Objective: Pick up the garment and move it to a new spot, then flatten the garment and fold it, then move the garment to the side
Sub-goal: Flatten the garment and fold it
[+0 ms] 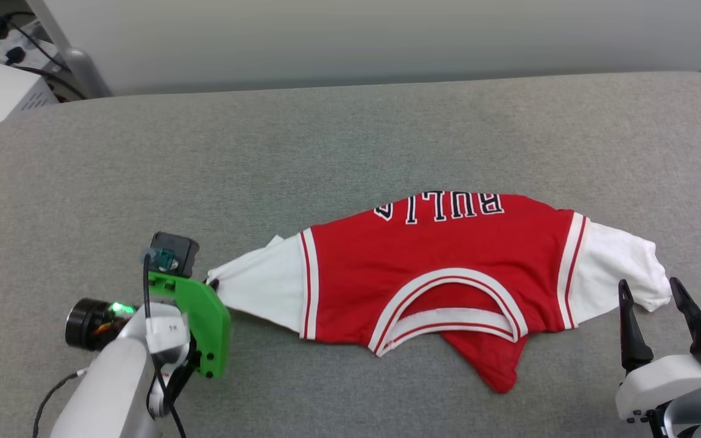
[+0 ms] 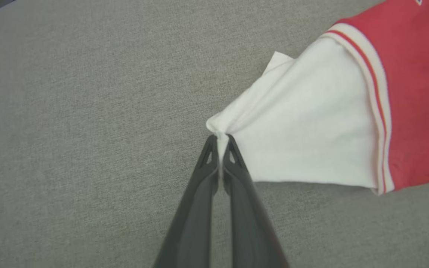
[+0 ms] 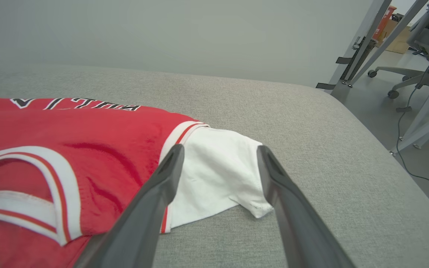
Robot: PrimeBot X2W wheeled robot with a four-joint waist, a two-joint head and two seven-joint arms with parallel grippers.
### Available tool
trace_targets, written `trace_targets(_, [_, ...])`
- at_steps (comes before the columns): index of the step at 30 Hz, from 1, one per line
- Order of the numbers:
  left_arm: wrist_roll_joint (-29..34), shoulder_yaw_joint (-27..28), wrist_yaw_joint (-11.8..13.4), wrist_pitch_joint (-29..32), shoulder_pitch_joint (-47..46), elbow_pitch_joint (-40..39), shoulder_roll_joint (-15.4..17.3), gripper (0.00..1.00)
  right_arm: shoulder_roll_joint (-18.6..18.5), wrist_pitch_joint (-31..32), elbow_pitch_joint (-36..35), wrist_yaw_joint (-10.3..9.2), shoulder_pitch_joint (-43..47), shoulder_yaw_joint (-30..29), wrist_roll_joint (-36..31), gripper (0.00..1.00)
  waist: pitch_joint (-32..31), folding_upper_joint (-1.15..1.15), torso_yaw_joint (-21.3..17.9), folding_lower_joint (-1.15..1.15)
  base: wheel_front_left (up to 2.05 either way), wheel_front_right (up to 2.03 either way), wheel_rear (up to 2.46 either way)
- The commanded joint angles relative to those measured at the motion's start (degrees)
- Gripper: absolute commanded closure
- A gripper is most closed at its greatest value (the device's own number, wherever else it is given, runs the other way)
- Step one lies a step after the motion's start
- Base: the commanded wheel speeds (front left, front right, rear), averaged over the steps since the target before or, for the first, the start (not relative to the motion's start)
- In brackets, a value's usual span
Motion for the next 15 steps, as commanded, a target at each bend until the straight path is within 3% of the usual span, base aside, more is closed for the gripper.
trace_targets(1, [-1.0,0.4,0.7,0.6,2.9,-2.4,0.7,1.00,-0.1,0.4,-0.3,-0.06,0.9,0.1,0.5,0.00,-2.4,0.63,2.7,0.00,0.00,0.00,0.00])
trace_targets(7, [-2.6,0.3,2.4,2.6,11.4,-9.6,1.3,1.00,-0.8,1.8,0.2,-0.06,1.4,0.6,1.4,0.00,-3.3,0.63,3.4,0.00,0.00,0.00,0.00])
trace_targets(11, [-2.2,0.2,3.3,-0.5,13.5,-9.5,0.6,1.00,-1.4,3.1,1.1,-0.06,1.8,1.0,2.1,0.00,-4.0,0.63,3.1,0.00,0.00,0.00,0.00])
trace_targets(12, [-1.6,0.0,3.4,-1.8,13.6,-9.0,0.6,0.68,-1.6,3.1,1.5,-0.06,1.8,1.1,2.3,0.00,-4.2,0.63,3.0,0.00,0.00,0.00,0.00])
trace_targets(13, [-0.8,-0.2,3.5,-3.5,13.5,-8.3,0.6,0.13,-1.8,3.1,1.8,-0.06,1.9,1.3,2.5,0.00,-4.4,0.63,2.9,0.00,0.00,0.00,0.00])
trace_targets(14, [-0.5,-0.2,3.6,-5.1,13.4,-7.8,0.3,0.00,-1.8,3.2,1.8,-0.06,2.0,1.4,2.6,0.00,-4.6,0.63,2.9,0.00,0.00,0.00,0.00])
trace_targets(15, [-0.1,-0.2,3.7,-7.3,13.2,-7.1,-0.1,0.00,-1.8,3.4,1.7,-0.06,2.2,1.5,2.6,0.00,-4.8,0.63,2.8,0.00,0.00,0.00,0.00])
